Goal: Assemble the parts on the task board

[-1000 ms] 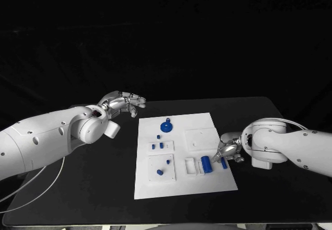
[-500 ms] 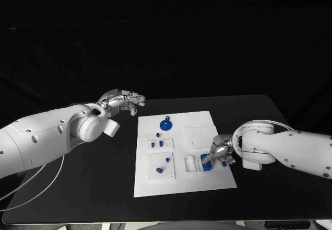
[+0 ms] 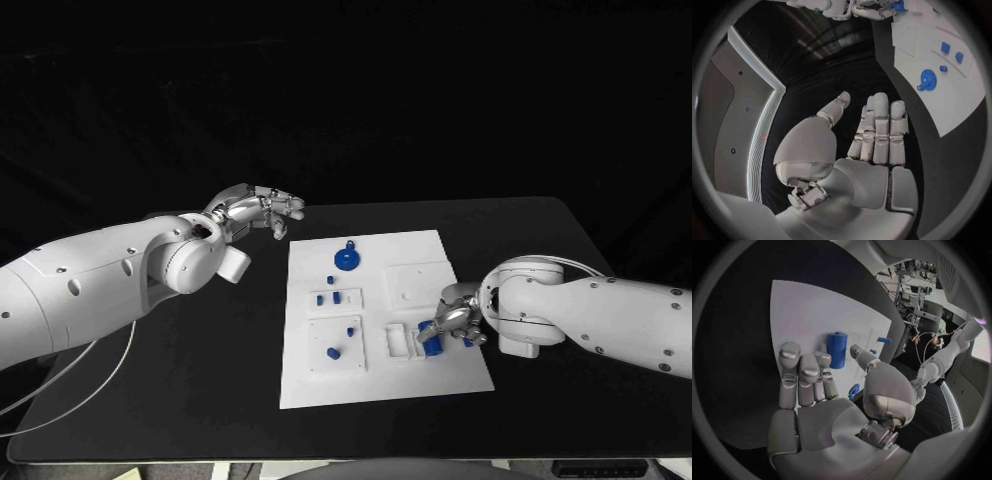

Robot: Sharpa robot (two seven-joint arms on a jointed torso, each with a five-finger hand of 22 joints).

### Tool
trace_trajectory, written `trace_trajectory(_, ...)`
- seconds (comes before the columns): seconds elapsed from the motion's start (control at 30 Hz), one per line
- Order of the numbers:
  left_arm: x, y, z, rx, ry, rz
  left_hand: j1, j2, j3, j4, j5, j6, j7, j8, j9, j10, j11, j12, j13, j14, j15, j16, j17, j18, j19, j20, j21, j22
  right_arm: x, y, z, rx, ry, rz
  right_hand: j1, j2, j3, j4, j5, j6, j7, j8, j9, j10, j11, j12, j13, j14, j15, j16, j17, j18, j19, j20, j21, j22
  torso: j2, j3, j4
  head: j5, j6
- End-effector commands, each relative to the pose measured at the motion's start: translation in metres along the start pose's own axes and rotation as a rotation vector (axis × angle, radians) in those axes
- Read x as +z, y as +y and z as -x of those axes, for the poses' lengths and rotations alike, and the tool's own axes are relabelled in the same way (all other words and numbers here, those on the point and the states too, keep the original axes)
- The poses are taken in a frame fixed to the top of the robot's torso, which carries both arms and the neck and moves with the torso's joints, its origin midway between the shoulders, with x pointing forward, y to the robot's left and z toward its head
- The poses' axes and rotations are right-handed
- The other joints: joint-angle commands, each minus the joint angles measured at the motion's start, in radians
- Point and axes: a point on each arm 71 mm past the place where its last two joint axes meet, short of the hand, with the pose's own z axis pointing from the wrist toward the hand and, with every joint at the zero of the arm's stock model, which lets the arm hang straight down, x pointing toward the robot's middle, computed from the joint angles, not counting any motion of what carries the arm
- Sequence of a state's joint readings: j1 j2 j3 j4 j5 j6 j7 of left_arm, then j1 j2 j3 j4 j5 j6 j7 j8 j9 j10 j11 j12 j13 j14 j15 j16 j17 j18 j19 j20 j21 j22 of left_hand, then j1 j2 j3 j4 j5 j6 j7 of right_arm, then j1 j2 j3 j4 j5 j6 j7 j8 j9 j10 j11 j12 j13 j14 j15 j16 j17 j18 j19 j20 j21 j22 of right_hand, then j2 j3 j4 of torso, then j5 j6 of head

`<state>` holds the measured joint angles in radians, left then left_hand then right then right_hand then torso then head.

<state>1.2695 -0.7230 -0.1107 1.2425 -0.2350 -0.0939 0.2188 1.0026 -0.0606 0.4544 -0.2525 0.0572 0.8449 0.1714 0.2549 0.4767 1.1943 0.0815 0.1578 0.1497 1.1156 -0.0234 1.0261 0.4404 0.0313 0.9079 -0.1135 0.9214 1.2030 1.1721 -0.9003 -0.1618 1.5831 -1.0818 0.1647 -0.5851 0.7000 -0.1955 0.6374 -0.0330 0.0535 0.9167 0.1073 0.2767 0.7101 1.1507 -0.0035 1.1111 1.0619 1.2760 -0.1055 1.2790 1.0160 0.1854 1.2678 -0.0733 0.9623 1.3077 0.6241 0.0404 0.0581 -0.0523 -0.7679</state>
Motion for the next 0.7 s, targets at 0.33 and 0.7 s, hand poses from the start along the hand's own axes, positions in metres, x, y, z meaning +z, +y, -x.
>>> trace_trajectory(0.33, -0.0008, -0.0006, -0.0013, -0.004, 0.021, -0.005, -0.009, -0.003, 0.000, 0.007, -0.001, -0.001, 0.004, 0.004, -0.002, 0.002, 0.006, 0.000, 0.001, 0.002, 0.000, -0.006, 0.002, 0.080, -0.001, -0.008, -0.006, 0.001, 0.0072, 0.0028, -0.0076, -0.008, 0.003, 0.002, 0.032, 0.091, 0.014, -0.071, -0.005, 0.037, -0.003, 0.003, -0.084, 0.002, -0.004, -0.001, 0.004, 0.003, -0.009, -0.010, 0.011, 0.076, -0.012, 0.009, 0.015, 0.017, 0.000, -0.0011, -0.0008, 0.005, -0.007)
trace_trajectory(0.7, -0.0013, -0.0004, -0.0005, -0.004, 0.019, -0.003, -0.009, -0.003, 0.000, 0.007, -0.001, -0.001, 0.004, 0.004, -0.002, 0.002, 0.006, 0.000, 0.002, 0.002, 0.000, -0.007, 0.002, 0.080, -0.001, -0.008, -0.006, 0.002, 0.0055, -0.0010, -0.0061, -0.006, -0.033, 0.000, 0.074, 0.123, 0.105, -0.119, -0.005, 0.079, -0.014, 0.013, -0.083, 0.014, -0.014, -0.008, 0.002, 0.010, -0.017, -0.018, 0.021, 0.076, -0.009, 0.017, 0.023, 0.014, 0.000, -0.0008, -0.0010, 0.005, -0.009)
